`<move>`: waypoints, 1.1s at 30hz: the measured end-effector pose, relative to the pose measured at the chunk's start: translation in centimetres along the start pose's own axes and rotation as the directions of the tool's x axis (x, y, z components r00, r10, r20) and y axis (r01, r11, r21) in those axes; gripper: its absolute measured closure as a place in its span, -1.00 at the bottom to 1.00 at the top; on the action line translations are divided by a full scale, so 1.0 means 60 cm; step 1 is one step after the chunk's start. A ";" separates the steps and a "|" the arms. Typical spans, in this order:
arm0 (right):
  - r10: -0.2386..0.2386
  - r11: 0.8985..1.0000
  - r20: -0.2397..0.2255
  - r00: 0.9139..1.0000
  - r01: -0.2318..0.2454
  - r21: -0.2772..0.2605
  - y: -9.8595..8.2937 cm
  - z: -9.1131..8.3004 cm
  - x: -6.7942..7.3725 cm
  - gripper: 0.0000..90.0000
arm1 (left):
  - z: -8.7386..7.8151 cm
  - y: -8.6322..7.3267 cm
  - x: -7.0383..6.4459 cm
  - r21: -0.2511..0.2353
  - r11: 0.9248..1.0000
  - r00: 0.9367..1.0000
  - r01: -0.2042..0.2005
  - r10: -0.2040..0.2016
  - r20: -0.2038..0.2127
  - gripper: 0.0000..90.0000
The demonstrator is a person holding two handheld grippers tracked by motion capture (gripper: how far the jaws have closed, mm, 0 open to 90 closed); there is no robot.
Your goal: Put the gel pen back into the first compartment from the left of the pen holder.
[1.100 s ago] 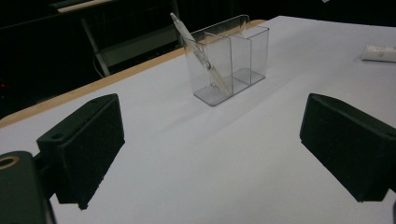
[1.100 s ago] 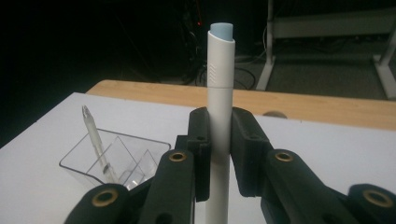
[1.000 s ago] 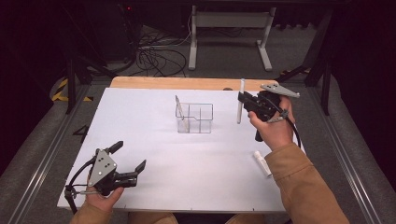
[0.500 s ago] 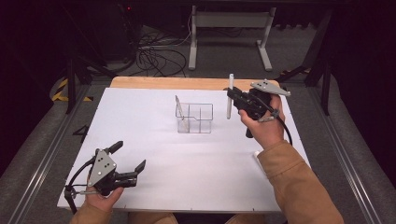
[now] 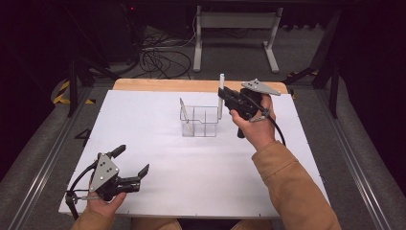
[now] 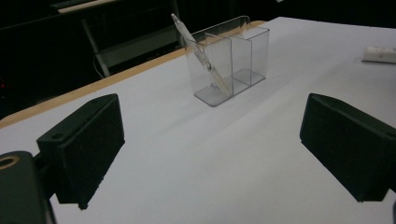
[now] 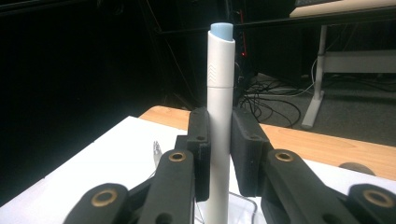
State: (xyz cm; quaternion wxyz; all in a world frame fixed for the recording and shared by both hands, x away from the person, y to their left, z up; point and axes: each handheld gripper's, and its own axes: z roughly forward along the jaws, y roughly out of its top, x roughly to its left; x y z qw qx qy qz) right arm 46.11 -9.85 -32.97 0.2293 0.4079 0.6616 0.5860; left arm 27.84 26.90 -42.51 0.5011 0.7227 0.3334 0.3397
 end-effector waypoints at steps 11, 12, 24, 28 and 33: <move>0.029 1.000 -0.029 0.999 -0.028 0.005 -0.014 0.042 0.014 0.76 | 0.000 0.000 0.000 -0.001 1.000 1.000 0.000 0.000 0.001 -0.84; 0.031 1.000 -0.030 0.999 -0.030 0.006 -0.015 0.045 0.014 0.76 | 0.000 0.000 0.001 -0.001 1.000 1.000 -0.002 0.002 0.000 -0.84; 0.046 0.999 -0.034 0.998 -0.045 0.023 -0.033 0.079 0.025 0.76 | -0.002 0.000 0.001 -0.002 1.000 1.000 -0.003 0.003 0.000 -0.84; 0.040 0.999 -0.035 0.999 -0.039 0.028 -0.039 0.088 0.030 0.76 | -0.002 0.000 0.001 -0.004 1.000 1.000 0.000 0.000 0.001 -0.84; 0.026 0.999 -0.037 0.999 -0.025 0.029 -0.044 0.096 0.038 0.76 | -0.002 0.000 0.000 -0.003 1.000 1.000 -0.002 0.002 0.002 -0.84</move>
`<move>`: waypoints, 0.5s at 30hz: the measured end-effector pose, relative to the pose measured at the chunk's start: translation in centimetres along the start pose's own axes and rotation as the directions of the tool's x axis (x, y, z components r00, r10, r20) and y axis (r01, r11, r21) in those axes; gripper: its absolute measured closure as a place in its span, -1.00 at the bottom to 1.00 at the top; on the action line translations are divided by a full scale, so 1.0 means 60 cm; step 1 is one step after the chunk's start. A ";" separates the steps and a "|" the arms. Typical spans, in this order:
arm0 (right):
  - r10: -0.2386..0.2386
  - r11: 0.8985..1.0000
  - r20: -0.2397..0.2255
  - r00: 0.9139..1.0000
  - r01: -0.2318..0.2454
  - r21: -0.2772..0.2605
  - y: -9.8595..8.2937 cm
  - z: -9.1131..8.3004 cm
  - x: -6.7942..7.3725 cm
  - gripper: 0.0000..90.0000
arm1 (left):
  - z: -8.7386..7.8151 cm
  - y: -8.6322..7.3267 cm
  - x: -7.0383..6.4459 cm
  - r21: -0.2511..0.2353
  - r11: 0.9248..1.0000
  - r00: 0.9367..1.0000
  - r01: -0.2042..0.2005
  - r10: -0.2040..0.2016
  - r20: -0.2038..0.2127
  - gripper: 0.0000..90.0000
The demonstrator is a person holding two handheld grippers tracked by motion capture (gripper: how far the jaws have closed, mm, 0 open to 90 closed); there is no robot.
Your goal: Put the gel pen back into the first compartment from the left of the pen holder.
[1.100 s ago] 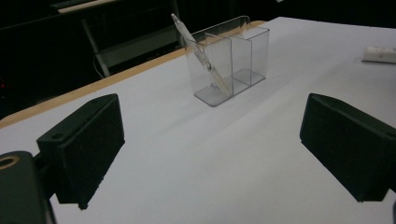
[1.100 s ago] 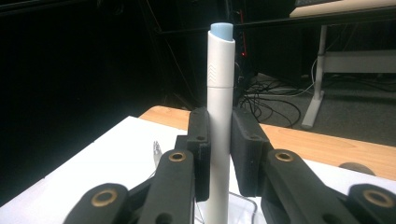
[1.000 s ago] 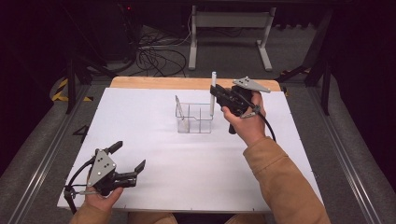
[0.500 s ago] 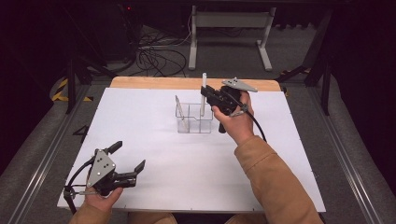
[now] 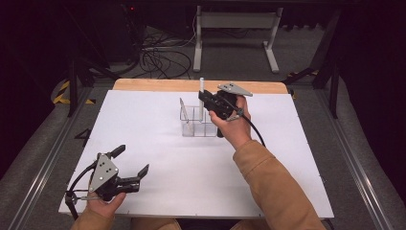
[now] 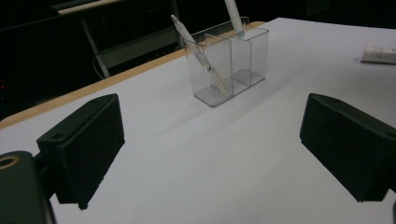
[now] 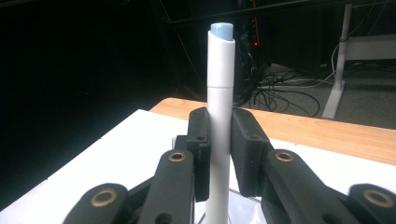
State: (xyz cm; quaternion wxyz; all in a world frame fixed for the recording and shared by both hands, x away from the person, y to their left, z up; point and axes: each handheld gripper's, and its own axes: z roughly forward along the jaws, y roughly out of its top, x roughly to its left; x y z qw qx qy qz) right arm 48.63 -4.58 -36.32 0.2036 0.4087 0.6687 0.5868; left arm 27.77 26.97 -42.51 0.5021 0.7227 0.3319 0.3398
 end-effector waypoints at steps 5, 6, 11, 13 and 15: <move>-0.006 1.000 0.002 1.000 0.006 0.005 -0.002 0.004 0.002 0.76 | 0.000 -0.001 0.001 0.000 1.000 1.000 0.002 -0.002 0.000 -0.84; -0.006 1.000 0.002 1.000 0.006 0.005 -0.002 0.005 0.003 0.76 | -0.001 -0.001 0.001 0.000 1.000 1.000 0.002 -0.002 0.000 -0.84; -0.005 1.000 0.005 1.000 0.005 0.011 -0.002 0.005 0.002 0.73 | -0.001 -0.001 0.001 0.002 1.000 1.000 0.002 -0.002 0.001 -0.84; -0.004 1.000 -0.005 1.000 0.004 0.010 -0.002 0.005 0.002 0.45 | -0.001 -0.001 0.001 0.002 1.000 1.000 0.001 -0.001 0.000 -0.84; -0.014 1.000 -0.032 0.999 0.014 0.010 -0.002 0.004 0.003 0.29 | -0.001 -0.002 0.001 0.001 1.000 1.000 0.002 -0.002 0.000 -0.84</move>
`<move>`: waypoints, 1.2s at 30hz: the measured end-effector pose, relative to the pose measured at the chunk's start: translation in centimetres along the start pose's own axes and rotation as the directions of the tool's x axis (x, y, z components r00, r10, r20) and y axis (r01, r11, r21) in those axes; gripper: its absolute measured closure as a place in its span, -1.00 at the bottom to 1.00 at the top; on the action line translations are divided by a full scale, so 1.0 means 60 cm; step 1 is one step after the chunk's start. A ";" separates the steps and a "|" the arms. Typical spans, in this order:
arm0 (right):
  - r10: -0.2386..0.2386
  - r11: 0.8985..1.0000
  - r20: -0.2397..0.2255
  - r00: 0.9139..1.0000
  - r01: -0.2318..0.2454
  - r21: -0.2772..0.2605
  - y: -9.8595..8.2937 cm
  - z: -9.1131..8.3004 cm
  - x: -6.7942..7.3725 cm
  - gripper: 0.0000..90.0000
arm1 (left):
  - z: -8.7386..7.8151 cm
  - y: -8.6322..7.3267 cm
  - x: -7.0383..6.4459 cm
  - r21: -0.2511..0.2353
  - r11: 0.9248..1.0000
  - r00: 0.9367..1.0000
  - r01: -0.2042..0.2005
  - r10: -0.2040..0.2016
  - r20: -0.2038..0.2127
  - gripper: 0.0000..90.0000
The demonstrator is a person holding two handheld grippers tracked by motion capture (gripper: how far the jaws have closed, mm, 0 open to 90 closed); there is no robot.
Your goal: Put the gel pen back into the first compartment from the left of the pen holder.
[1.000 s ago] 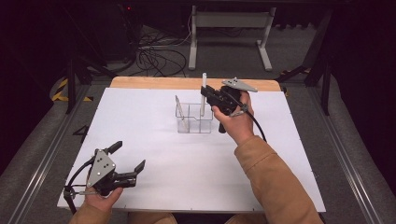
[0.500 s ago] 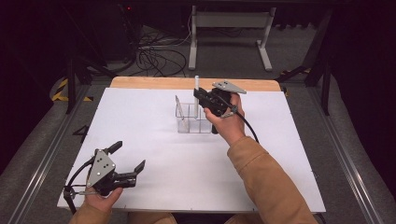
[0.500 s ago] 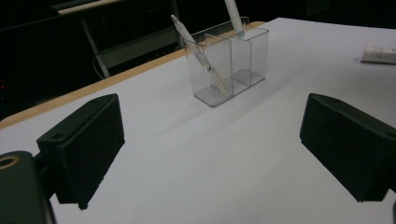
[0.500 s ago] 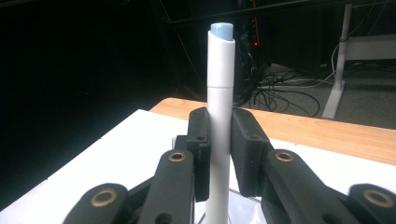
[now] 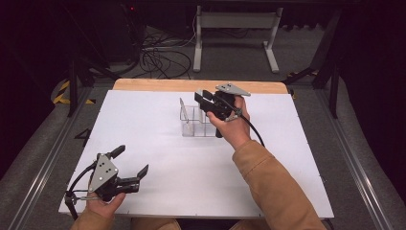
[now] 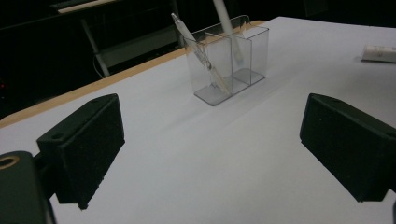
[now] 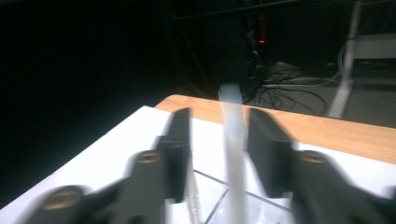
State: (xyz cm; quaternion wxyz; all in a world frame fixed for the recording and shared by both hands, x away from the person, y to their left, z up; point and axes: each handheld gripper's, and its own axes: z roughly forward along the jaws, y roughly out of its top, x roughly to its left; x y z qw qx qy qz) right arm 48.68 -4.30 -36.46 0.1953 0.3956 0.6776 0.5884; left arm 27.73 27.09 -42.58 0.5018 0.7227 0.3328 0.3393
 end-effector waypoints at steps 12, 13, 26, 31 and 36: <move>-0.066 0.998 -0.008 0.998 0.066 -0.020 0.015 -0.028 -0.003 0.10 | 0.001 0.000 -0.001 0.002 1.000 1.000 0.000 0.000 -0.001 -0.84; -0.070 0.997 -0.008 0.997 0.070 -0.022 0.016 -0.030 -0.003 0.08 | 0.001 0.000 -0.001 0.001 1.000 1.000 0.000 0.000 -0.001 -0.84; -0.098 0.995 -0.050 0.994 0.098 -0.014 0.026 -0.059 0.000 -0.06 | 0.000 -0.001 0.001 0.001 1.000 1.000 0.002 -0.002 -0.006 -0.84; -0.113 0.994 -0.071 0.991 0.112 -0.008 0.029 -0.076 -0.002 -0.08 | -0.001 -0.001 0.001 0.001 1.000 1.000 0.003 -0.003 -0.007 -0.84; -0.127 0.992 -0.074 0.989 0.128 0.001 0.032 -0.099 -0.012 -0.08 | -0.001 -0.001 0.001 0.001 1.000 1.000 0.002 -0.002 -0.007 -0.84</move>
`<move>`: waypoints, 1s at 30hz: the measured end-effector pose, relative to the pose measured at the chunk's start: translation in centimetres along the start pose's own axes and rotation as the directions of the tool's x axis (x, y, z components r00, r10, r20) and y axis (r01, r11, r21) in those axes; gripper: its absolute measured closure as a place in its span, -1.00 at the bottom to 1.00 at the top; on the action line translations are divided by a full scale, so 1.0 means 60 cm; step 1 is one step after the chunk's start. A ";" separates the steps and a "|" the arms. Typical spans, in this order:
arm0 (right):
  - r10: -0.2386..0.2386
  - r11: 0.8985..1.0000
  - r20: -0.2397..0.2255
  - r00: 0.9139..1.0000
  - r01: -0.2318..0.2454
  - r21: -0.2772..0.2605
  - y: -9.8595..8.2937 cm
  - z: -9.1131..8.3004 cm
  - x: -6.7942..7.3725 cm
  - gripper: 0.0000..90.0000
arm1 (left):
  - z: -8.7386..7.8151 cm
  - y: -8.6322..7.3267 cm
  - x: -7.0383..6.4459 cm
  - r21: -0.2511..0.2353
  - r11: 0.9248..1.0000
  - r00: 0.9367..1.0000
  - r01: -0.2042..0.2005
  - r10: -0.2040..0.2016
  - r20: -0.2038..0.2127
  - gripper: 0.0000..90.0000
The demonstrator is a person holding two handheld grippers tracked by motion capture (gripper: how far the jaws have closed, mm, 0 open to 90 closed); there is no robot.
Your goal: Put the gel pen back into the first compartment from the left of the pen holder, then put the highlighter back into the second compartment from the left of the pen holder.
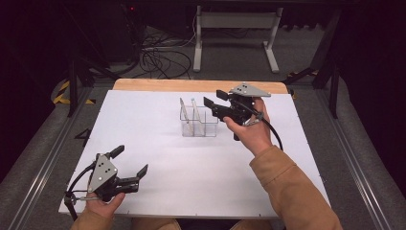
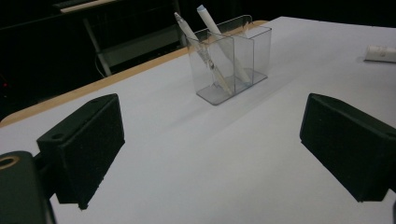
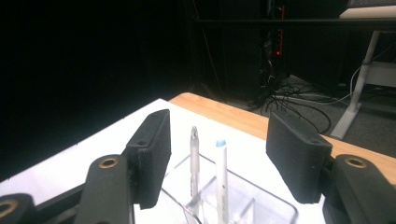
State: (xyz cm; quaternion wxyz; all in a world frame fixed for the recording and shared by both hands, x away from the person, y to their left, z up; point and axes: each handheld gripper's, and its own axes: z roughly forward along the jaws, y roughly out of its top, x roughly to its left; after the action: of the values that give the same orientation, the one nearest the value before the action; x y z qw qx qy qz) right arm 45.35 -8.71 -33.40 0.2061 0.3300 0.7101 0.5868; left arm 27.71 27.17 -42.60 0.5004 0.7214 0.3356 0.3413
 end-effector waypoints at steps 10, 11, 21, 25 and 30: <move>0.012 0.999 0.008 1.000 -0.012 0.044 -0.003 -0.041 -0.015 -0.13 | 0.000 0.001 -0.001 0.003 1.000 1.000 -0.004 0.004 -0.001 -0.84; 0.011 0.999 0.009 1.000 -0.011 0.044 -0.003 -0.044 -0.016 -0.13 | 0.000 0.001 -0.001 0.002 1.000 1.000 -0.002 0.002 -0.001 -0.84; -0.003 0.997 0.018 1.000 0.002 0.072 -0.008 -0.071 -0.023 -0.16 | 0.000 0.001 -0.002 0.001 1.000 1.000 -0.002 0.002 -0.002 -0.84; -0.015 0.995 0.018 1.000 0.013 0.097 -0.011 -0.080 -0.026 -0.17 | 0.000 0.001 -0.001 -0.001 1.000 1.000 -0.004 0.004 -0.003 -0.84; -0.029 0.986 0.031 0.999 0.024 0.166 -0.019 -0.092 -0.036 -0.17 | 0.002 0.000 -0.002 0.004 1.000 1.000 0.000 0.000 0.001 -0.84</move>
State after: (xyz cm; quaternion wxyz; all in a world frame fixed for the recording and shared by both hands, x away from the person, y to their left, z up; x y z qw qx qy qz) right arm 42.81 -14.20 -33.45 0.1975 0.3460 0.7572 0.5176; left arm 27.77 27.00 -42.67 0.4991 0.7227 0.3358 0.3404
